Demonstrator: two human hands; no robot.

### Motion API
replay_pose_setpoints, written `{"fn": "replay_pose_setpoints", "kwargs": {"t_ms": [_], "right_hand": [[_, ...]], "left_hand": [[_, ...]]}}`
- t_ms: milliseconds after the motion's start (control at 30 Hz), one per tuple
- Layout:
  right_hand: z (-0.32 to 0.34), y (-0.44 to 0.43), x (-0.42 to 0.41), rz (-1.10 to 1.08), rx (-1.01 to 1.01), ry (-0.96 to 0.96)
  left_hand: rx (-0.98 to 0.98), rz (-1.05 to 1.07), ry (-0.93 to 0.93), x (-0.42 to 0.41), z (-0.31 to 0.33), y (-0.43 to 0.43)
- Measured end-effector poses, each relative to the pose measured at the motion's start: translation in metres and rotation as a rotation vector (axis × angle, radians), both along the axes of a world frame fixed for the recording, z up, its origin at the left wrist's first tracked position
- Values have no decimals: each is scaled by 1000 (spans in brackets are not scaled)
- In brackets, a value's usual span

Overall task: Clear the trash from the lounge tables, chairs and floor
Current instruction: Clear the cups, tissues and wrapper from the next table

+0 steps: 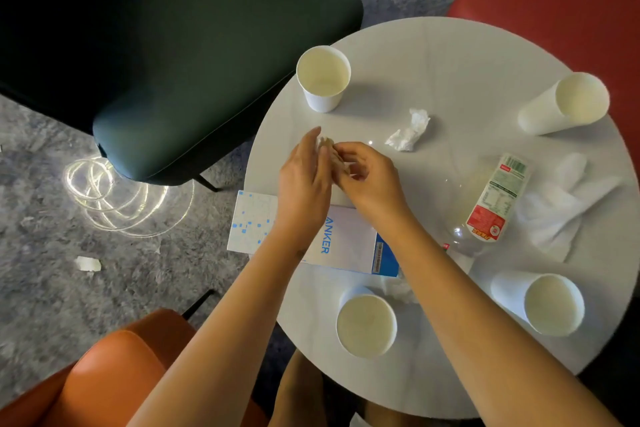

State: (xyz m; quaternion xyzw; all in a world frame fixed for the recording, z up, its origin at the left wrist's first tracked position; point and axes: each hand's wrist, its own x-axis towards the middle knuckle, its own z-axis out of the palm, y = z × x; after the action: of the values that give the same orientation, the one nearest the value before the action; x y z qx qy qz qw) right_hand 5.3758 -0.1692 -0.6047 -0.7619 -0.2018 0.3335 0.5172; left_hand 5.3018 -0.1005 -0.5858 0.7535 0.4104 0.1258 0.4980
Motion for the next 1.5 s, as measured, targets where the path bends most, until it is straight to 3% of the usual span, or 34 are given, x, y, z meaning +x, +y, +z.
{"fn": "replay_pose_setpoints", "kwargs": {"t_ms": [200,367,500,633,800,900,1000,1233,1500], "right_hand": [[-5,-6,7,-180,37,111],[0,-15,24,-265,-8,-33],[9,-20,29,-127,-78,-80],[8,-25,33,-170,-119,-217],[8,-28,51,-144,-168,-470],[-2,-29,68,-78,-359,-645],[-15,-31,76,42,-494,-584],[-29,-33,63,21,-425,-615],[-25,-43,50,32,-415,-659]], "left_hand": [[-136,-62,-34,16,3,-14],[-148,-155,-54,28,2,-25],[-214,-171,-54,36,2,-26],[-241,-204,-63,41,4,-28],[-99,-228,-18,40,4,-19],[29,-145,19,38,3,-7],[140,-52,22,35,2,6],[368,68,18,39,-3,28],[260,37,1,67,-23,55]]}}
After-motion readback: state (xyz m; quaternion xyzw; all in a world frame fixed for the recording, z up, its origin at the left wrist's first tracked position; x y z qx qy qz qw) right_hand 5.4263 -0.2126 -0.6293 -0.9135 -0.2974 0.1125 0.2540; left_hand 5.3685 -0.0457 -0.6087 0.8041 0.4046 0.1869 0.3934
